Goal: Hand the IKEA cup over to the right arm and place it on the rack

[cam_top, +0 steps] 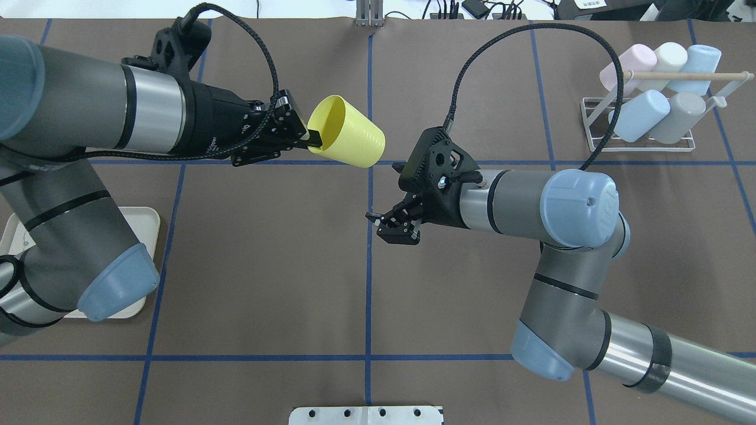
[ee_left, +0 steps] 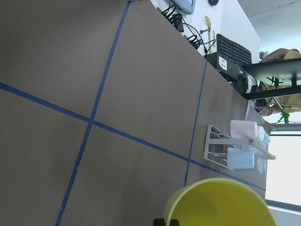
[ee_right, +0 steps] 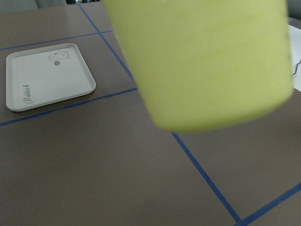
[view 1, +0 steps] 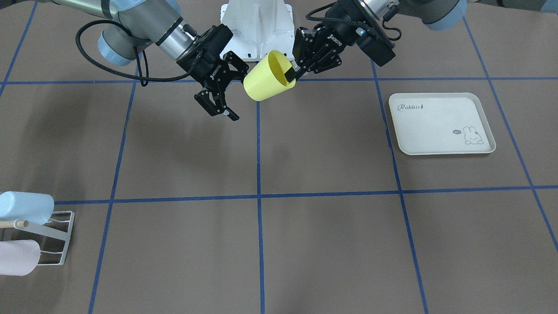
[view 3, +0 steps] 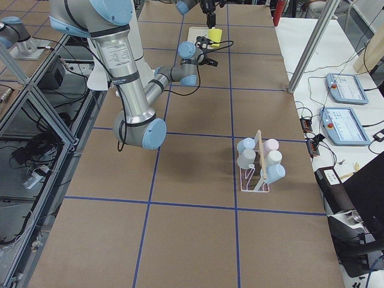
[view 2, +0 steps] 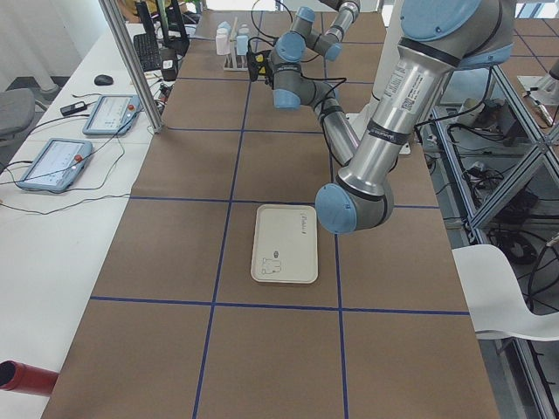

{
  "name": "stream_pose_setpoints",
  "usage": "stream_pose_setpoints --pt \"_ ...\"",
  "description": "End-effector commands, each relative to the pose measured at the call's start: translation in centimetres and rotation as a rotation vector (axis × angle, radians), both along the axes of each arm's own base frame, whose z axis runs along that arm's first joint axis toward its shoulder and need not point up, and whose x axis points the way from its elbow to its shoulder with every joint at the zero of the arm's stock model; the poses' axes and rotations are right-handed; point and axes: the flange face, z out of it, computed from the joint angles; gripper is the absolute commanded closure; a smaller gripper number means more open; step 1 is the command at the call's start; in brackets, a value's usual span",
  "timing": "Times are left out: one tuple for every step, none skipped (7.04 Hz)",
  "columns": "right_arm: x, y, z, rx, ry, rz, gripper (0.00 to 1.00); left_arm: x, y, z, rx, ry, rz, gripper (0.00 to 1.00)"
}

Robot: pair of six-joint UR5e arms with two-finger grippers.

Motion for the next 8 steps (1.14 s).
stream_pose_setpoints --pt "0.5 0.3 -1.1 0.005 -0.017 -0.008 0.04 0.2 0.9 0.0 0.051 -0.004 0.061 1.0" --pt "0.6 0.1 -1.1 0.007 -0.018 -0.006 0.01 0.1 1.3 0.4 0.108 -0.012 0.103 1.0" --pt "0.8 0.2 -1.4 0.012 -0.026 -0.005 0.01 0.2 1.4 0.4 0.124 -0.016 0.108 1.0" --pt "1.1 0.4 -1.3 0.021 -0.024 -0.005 0.01 0.2 1.6 0.4 0.154 -0.02 0.13 1.0" --pt "1.4 0.6 -0.9 0.05 -0.07 -0.004 0.01 0.2 1.7 0.3 0.158 -0.019 0.138 1.0" --pt "1.8 0.9 -0.6 0.063 -0.093 -0.006 0.01 0.4 1.6 0.5 0.157 -0.02 0.138 1.0" --pt "1.7 1.0 -0.6 0.065 -0.094 -0.009 0.01 0.4 1.5 0.2 0.159 -0.016 0.136 1.0" --pt "1.9 1.3 -0.7 0.078 -0.116 -0.01 0.01 0.5 1.6 0.1 0.16 -0.015 0.138 1.0"
